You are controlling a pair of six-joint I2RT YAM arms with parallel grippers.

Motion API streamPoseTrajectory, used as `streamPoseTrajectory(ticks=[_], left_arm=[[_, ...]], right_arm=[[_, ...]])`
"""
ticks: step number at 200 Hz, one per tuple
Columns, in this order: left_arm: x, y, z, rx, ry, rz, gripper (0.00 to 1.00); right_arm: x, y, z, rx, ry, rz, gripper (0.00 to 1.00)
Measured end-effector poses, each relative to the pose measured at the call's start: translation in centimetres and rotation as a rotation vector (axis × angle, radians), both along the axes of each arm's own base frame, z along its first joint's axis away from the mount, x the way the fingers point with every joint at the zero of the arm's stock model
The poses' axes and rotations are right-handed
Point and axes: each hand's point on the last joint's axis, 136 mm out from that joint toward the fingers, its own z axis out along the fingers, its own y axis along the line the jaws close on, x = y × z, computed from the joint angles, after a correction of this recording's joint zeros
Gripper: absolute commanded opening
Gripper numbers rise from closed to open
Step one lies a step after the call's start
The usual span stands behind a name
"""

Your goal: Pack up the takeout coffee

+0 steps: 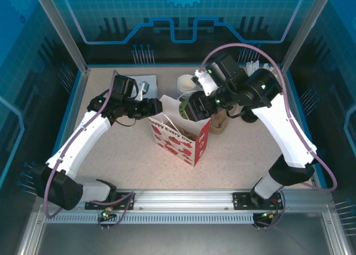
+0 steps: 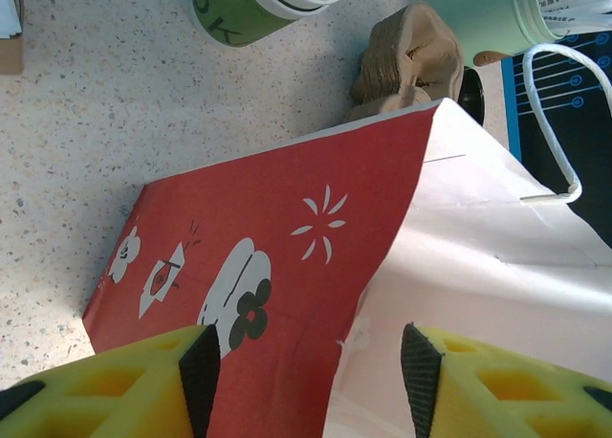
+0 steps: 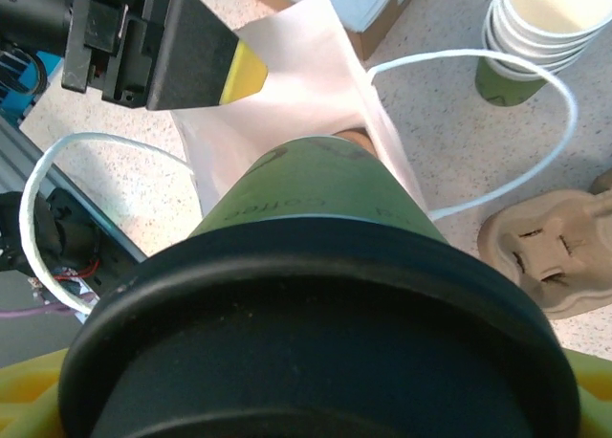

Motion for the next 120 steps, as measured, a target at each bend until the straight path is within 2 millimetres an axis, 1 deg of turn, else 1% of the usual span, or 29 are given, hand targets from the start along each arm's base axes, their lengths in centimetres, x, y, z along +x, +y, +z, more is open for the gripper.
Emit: streamPoseTrajectory(ticks=[51, 120], left_arm=[[-0.4, -0.1, -0.2, 0.005, -0.002, -0.004, 0.5], [-0.5, -0.3, -0.2, 0.009, -0.009, -0.01, 0.49]], right_arm=[[0.1, 1.4, -2.6, -0.074, 0.072, 0.028, 0.76], [0.2, 3.1, -5.4, -0.137, 0.148, 0.072, 0.75]])
